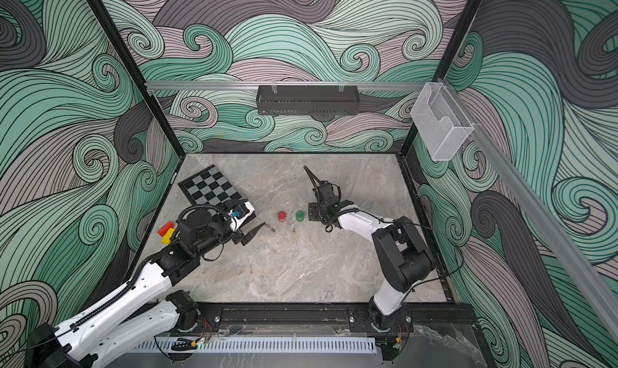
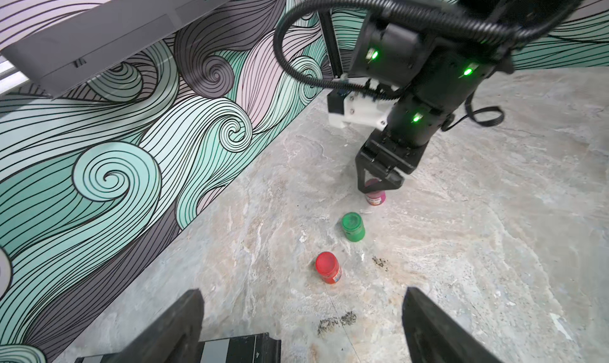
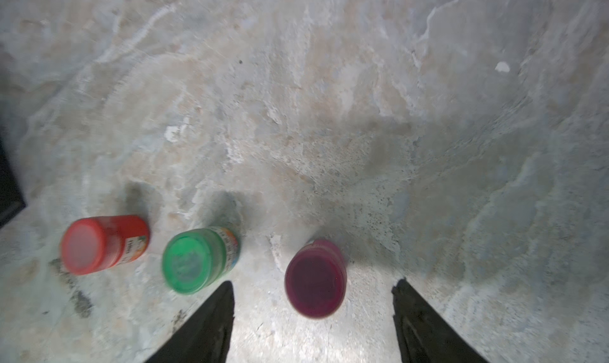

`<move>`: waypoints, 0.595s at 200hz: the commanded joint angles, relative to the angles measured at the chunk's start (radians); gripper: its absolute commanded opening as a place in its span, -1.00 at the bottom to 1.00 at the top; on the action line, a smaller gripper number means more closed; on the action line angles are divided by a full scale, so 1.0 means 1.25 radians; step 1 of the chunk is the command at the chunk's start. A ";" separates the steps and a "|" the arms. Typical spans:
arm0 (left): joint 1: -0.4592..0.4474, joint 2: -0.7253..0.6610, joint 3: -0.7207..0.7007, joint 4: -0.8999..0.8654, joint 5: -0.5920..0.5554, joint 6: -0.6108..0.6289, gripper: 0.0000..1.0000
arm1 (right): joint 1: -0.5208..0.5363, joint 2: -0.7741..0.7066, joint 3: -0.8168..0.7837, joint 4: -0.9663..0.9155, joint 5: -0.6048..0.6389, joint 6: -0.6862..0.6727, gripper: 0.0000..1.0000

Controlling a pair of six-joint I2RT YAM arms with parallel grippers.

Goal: Close the paint jar lid
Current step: Place the paint jar at the center of the board.

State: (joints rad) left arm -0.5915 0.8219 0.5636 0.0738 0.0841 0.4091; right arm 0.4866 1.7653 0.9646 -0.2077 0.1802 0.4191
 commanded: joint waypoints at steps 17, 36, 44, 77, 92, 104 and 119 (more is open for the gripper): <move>0.068 -0.039 -0.023 0.039 -0.123 -0.097 0.95 | -0.027 -0.206 -0.027 0.052 -0.012 -0.036 0.84; 0.113 -0.047 -0.042 0.053 -0.172 -0.124 0.97 | -0.055 -0.298 -0.065 0.076 0.004 -0.066 0.97; 0.131 -0.044 -0.048 0.059 -0.186 -0.135 0.97 | -0.069 -0.337 -0.088 0.094 0.014 -0.079 0.97; 0.221 -0.005 -0.087 0.123 -0.213 -0.196 0.97 | -0.150 -0.436 -0.193 0.163 0.055 -0.092 0.97; 0.262 0.024 -0.088 0.136 -0.237 -0.224 0.97 | -0.184 -0.453 -0.241 0.211 0.097 -0.084 0.97; 0.302 0.048 -0.088 0.146 -0.242 -0.245 0.97 | -0.211 -0.453 -0.267 0.245 0.110 -0.073 0.97; 0.346 0.072 -0.087 0.159 -0.235 -0.266 0.97 | -0.232 -0.442 -0.287 0.271 0.126 -0.079 0.97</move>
State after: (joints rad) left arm -0.2276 0.8791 0.4423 0.1989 -0.1745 0.1669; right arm 0.2329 1.1915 0.6334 0.0139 0.2703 0.3206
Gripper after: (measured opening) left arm 0.986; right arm 0.986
